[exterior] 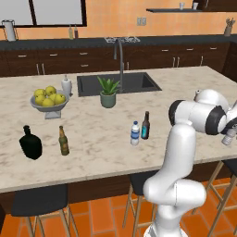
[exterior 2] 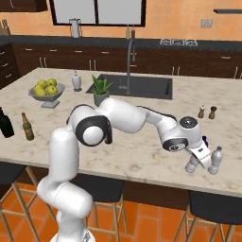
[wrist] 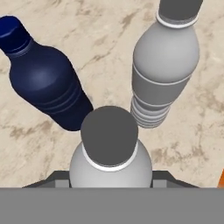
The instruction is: Move the plastic bottles in the middle to the plastics group, and the glass bottles in the middle to the glass group.
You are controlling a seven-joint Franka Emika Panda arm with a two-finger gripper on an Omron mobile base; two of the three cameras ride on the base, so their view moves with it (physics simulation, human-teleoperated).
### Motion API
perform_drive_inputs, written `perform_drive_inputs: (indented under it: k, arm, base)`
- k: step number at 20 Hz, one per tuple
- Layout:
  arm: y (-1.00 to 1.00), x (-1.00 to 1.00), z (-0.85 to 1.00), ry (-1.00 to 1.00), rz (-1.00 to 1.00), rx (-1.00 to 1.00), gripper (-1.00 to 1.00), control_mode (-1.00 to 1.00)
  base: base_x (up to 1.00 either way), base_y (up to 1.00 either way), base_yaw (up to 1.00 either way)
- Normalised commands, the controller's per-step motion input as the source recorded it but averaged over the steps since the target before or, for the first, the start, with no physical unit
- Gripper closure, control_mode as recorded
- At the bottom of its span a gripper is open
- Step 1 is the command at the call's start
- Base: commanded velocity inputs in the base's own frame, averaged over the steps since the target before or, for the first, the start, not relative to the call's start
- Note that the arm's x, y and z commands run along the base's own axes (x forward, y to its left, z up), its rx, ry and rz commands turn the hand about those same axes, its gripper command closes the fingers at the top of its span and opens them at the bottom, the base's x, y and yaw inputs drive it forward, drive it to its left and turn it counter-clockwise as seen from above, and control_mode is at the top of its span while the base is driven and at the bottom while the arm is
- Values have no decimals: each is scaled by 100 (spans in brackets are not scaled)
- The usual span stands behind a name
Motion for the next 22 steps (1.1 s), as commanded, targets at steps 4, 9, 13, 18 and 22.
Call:
perform_drive_inputs:
  k: [4,9,13,18,22]
  arm:
    - [15,17,-50,-3,-1,-4,100,-100]
    - [28,14,-48,-3,-3,-5,100,-100]
    - [42,-6,-57,-5,-7,-7,100,-100]
    - [41,-6,-53,-4,-12,-9,100,-100]
    - [23,10,-34,-1,-11,-4,100,-100]
  base:
    - [0,0,0]
    - [0,0,0]
    - [0,0,0]
    - [0,0,0]
    - [0,0,0]
